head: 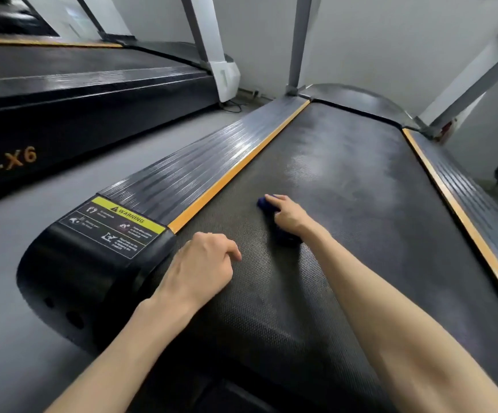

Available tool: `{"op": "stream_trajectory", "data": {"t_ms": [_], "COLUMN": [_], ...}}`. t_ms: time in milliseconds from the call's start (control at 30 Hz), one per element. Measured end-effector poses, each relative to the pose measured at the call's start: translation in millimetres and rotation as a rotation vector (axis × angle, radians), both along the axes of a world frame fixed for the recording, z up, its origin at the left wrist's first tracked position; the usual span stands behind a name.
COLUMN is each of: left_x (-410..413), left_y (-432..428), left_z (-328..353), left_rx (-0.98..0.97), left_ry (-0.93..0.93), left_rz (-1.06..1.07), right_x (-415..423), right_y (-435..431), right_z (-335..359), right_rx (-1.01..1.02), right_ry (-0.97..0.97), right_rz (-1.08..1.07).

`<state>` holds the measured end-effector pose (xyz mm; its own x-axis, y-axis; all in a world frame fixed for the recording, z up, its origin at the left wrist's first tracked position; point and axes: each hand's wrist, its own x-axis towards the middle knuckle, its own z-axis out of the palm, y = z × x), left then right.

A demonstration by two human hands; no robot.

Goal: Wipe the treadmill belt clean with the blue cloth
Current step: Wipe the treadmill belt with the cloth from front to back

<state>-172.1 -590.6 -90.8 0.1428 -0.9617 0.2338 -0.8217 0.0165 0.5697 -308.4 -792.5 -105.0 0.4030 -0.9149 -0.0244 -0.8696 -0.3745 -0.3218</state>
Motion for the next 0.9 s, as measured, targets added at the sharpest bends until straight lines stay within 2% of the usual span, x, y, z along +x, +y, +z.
{"op": "stream_trajectory", "data": {"t_ms": [100,167,233,267,367,400,433,533,600,667,767,833,900], "left_x": [5,2,0,1,8,11,14,17,17,17,16,14,10], "left_y": [5,15,25,29,31,31,30,26,26,27,27,25,23], "left_z": [9,8,2,-3,-14,-17,-18,-21,-21,-24,-26,-26,-26], "left_rx": [0.062,0.081,0.076,0.058,0.046,0.051,0.057,0.042,0.032,0.016,0.0,0.001,0.008], "left_ry": [-0.12,-0.173,-0.192,-0.193,-0.155,-0.134,-0.117,-0.111,-0.113,-0.083,-0.077,-0.099,-0.128], "left_rz": [0.181,0.242,0.256,0.259,0.243,0.237,0.235,0.264,0.277,0.276,0.271,0.298,0.321], "right_x": [39,39,29,25,28,37,46,54,41,34,37,51,53], "right_y": [45,64,60,50,17,20,30,78,83,53,22,46,81], "right_z": [-7,-11,-11,-12,-15,-14,-13,-22,-25,-19,-14,-14,-22], "right_rx": [-0.066,-0.119,-0.143,-0.156,-0.131,-0.127,-0.126,-0.151,-0.171,-0.156,-0.089,-0.098,-0.133], "right_ry": [-0.066,-0.047,-0.057,-0.067,-0.057,-0.052,-0.043,-0.079,-0.142,-0.16,-0.11,-0.067,-0.1], "right_rz": [0.411,0.579,0.659,0.62,0.184,0.112,0.134,0.471,0.612,0.503,0.096,0.172,0.418]}}
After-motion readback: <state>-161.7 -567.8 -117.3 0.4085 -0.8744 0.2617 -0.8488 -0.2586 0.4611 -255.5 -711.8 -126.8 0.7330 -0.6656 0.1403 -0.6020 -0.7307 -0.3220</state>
